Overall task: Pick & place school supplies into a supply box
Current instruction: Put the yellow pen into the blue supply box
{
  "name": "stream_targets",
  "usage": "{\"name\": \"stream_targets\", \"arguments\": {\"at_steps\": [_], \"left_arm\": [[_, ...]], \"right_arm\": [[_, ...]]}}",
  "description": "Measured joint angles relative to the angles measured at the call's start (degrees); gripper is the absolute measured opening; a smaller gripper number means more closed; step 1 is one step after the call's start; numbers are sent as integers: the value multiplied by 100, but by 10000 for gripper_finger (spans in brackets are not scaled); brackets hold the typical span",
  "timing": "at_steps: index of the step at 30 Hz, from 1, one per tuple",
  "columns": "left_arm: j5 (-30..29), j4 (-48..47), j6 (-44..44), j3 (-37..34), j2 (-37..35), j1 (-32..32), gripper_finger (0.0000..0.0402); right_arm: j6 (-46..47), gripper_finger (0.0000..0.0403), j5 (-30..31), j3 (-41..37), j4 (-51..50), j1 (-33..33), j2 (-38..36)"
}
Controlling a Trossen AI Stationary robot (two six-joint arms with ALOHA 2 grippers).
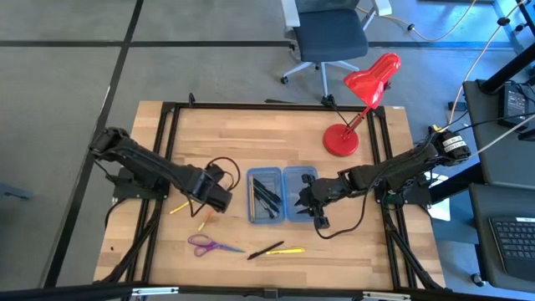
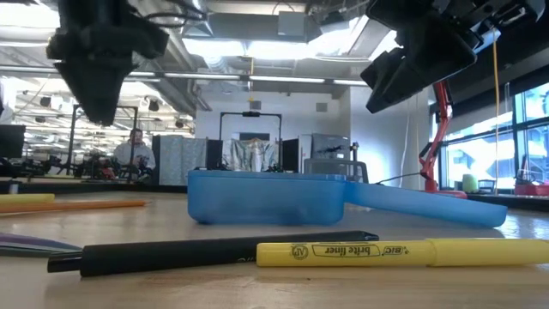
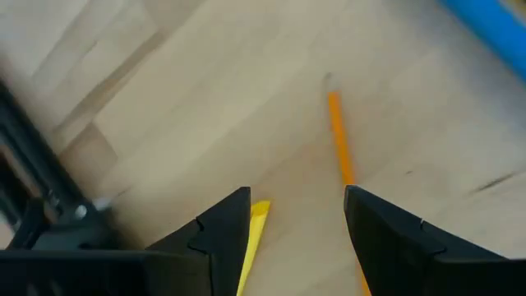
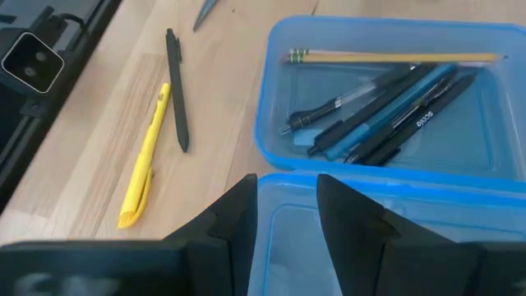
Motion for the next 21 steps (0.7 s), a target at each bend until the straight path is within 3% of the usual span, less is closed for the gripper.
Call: {"name": "stream_targets", "arguments": {"at_steps": [8,21], "left_arm": [[252,116,210,-221,290,30,183],[1161,1446,-481,-2227,-311,12,160]], "right_arm": [[27,132,0,0,0,0,0],[26,132,0,0,2,0,0]]}}
